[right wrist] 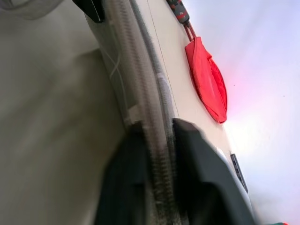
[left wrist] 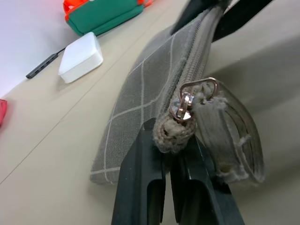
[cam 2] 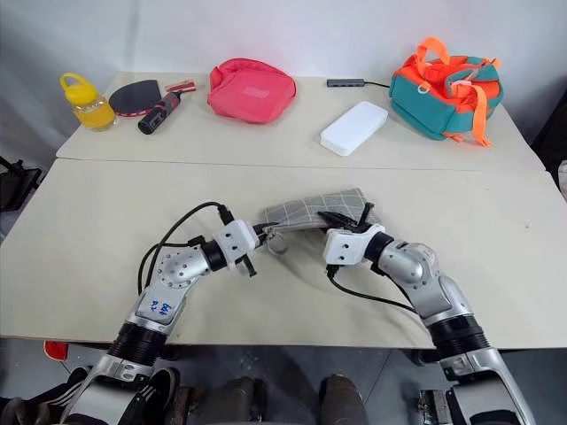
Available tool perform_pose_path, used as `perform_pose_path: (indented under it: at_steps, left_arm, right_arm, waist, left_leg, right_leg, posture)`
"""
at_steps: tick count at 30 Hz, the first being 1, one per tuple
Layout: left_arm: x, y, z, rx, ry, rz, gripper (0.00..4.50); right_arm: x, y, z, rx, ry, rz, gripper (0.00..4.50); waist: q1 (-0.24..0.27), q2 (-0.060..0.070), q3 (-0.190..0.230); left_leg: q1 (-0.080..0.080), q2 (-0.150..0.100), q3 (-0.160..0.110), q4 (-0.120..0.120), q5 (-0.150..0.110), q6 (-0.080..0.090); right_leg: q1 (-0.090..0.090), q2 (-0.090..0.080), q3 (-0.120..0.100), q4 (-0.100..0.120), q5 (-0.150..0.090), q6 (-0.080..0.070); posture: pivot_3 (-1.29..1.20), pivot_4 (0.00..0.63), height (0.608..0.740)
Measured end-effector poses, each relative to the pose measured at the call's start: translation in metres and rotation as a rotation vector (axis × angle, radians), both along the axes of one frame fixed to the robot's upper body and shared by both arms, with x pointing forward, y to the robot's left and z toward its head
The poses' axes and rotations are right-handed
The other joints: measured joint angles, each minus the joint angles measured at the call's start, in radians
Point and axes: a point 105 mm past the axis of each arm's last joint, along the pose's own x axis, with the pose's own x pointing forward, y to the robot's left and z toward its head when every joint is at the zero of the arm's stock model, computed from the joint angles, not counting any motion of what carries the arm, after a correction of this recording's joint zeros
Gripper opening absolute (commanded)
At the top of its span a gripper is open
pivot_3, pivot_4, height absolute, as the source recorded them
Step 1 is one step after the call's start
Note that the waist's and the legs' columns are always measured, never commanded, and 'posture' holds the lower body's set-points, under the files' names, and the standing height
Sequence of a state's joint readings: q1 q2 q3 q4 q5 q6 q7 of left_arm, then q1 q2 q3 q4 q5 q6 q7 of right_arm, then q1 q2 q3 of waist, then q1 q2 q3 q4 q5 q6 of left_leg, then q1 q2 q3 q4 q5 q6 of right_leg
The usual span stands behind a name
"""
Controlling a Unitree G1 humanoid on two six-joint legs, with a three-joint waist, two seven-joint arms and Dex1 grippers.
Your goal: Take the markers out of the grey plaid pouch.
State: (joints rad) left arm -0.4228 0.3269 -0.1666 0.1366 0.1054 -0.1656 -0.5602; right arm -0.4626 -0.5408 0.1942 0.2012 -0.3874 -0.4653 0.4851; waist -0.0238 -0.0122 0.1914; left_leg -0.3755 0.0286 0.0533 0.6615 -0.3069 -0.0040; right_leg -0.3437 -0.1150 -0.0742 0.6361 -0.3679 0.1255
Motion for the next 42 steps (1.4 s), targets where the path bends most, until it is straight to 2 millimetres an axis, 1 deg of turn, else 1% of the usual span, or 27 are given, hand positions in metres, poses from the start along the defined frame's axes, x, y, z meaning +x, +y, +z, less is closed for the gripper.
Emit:
perform_pose_path:
  at_steps: [1,2,5,8,9,15,18,21,24,30,31,35,36,37,40,42]
  left_arm:
    - [0.000,0.000,0.001,-0.017,0.011,0.001,0.00]
    - [0.000,0.001,0.001,-0.044,0.031,-0.002,0.61]
    - [-0.004,0.004,0.001,-0.106,0.095,-0.033,1.42]
    - [-0.005,0.008,0.002,-0.095,0.089,-0.038,2.38]
    - [-0.005,0.008,0.003,-0.094,0.079,-0.038,2.62]
    - [-0.003,0.012,0.015,-0.086,0.005,-0.044,2.62]
    - [-0.005,0.011,0.015,-0.070,-0.005,-0.067,2.62]
    - [-0.009,0.010,0.011,-0.057,0.004,-0.087,2.62]
    - [-0.010,0.010,0.007,-0.056,0.015,-0.089,2.05]
    - [-0.008,0.009,0.005,-0.056,0.018,-0.081,0.15]
    - [-0.008,0.009,0.004,-0.055,0.021,-0.080,0.03]
    - [-0.007,0.006,0.002,-0.051,0.028,-0.086,0.03]
    - [-0.007,0.006,0.002,-0.050,0.028,-0.088,0.00]
    - [-0.007,0.005,0.002,-0.049,0.028,-0.091,0.00]
    - [-0.008,0.002,-0.001,-0.034,0.026,-0.098,0.00]
    - [-0.008,0.001,-0.001,-0.013,0.007,-0.098,0.00]
  right_arm:
    - [0.000,0.000,0.000,0.003,0.001,0.002,0.01]
    - [0.000,0.000,0.000,0.009,0.002,0.005,0.00]
    - [0.002,-0.003,0.000,0.040,0.018,-0.004,0.00]
    - [0.003,-0.007,-0.002,0.058,0.039,-0.006,0.00]
    - [0.002,-0.007,-0.002,0.060,0.040,0.002,0.00]
    - [-0.002,-0.005,0.002,0.093,0.045,0.040,0.00]
    - [-0.002,-0.005,0.002,0.095,0.047,0.045,0.00]
    - [-0.002,-0.005,0.001,0.091,0.050,0.046,0.00]
    - [-0.003,-0.006,0.000,0.091,0.054,0.046,0.00]
    - [-0.007,-0.006,-0.002,0.087,0.062,0.062,0.00]
    - [-0.007,-0.006,-0.002,0.082,0.061,0.065,0.00]
    - [-0.008,-0.008,-0.003,0.084,0.078,0.067,0.00]
    - [-0.007,-0.008,-0.003,0.097,0.095,0.067,0.62]
    - [-0.007,-0.009,-0.002,0.111,0.107,0.067,0.79]
    - [-0.007,-0.010,0.001,0.144,0.120,0.066,1.71]
    - [-0.005,-0.015,0.005,0.163,0.115,0.054,2.36]
  waist:
    - [0.000,0.000,0.000]
    - [0.000,0.000,0.000]
    - [-0.001,0.000,0.000]
    - [-0.002,0.000,0.000]
    - [-0.001,0.000,0.000]
    - [-0.001,0.000,0.000]
    - [-0.001,0.000,0.000]
    - [-0.001,0.000,0.000]
    - [-0.001,0.000,0.000]
    - [-0.001,0.000,0.000]
    - [-0.001,0.000,0.000]
    - [-0.001,0.000,0.000]
    - [-0.001,0.000,0.000]
    - [-0.001,0.000,0.000]
    - [-0.001,0.000,0.000]
    - [0.000,0.000,0.000]
  left_leg:
    - [0.000,0.000,0.000,0.000,0.000,0.000]
    - [0.000,0.000,0.000,0.000,0.000,0.000]
    - [0.000,0.000,0.000,0.000,0.000,0.000]
    - [0.000,0.000,0.000,0.000,0.000,0.000]
    - [0.000,0.000,0.000,0.000,0.000,0.000]
    - [0.000,0.000,0.000,0.000,0.000,0.000]
    - [0.000,0.000,0.000,0.000,0.000,0.000]
    - [0.000,0.000,0.000,0.000,0.000,0.000]
    - [0.000,0.000,0.000,0.000,0.000,0.000]
    - [0.000,0.000,0.000,0.000,0.000,0.000]
    - [0.000,0.000,0.000,0.000,0.000,0.000]
    - [0.000,0.000,0.000,0.000,0.000,0.000]
    - [0.000,0.000,-0.001,0.000,0.000,0.000]
    - [0.000,0.000,-0.001,0.000,0.000,0.000]
    - [0.000,0.000,-0.001,0.000,0.000,0.000]
    - [0.000,0.000,-0.001,0.000,0.000,0.000]
  right_leg:
    - [0.000,0.000,0.000,0.000,0.000,0.000]
    - [0.000,0.000,0.000,0.000,0.000,0.000]
    - [0.000,-0.001,0.000,0.000,0.000,0.000]
    - [0.000,0.000,0.000,-0.001,0.000,0.000]
    - [0.000,-0.001,0.000,-0.001,0.000,0.000]
    - [0.001,-0.001,0.000,-0.001,0.000,0.000]
    - [0.001,0.000,0.000,0.000,0.000,0.000]
    - [0.001,0.000,0.000,0.000,0.000,0.000]
    - [0.001,-0.001,0.000,0.000,0.000,0.000]
    - [0.001,-0.001,0.000,0.000,0.000,0.000]
    - [0.001,0.000,0.000,0.000,0.000,0.000]
    - [0.001,0.000,0.000,0.000,0.000,0.000]
    - [0.001,0.000,0.000,0.000,0.000,0.000]
    - [0.001,0.000,0.000,0.000,0.000,0.000]
    - [0.001,-0.001,-0.001,0.000,0.000,0.000]
    - [0.001,-0.001,-0.001,0.000,0.000,0.000]
  posture:
    - [0.00,0.150,0.740]
    - [0.00,0.150,0.740]
    - [0.00,0.150,0.740]
    - [0.00,0.150,0.740]
    - [0.00,0.150,0.740]
    - [0.00,0.150,0.740]
    - [0.00,0.150,0.740]
    - [0.00,0.150,0.740]
    - [0.00,0.150,0.740]
    - [0.00,0.150,0.740]
    - [0.00,0.150,0.740]
    - [0.00,0.150,0.740]
    - [0.00,0.150,0.740]
    - [0.00,0.150,0.740]
    - [0.00,0.150,0.740]
    - [0.00,0.150,0.740]
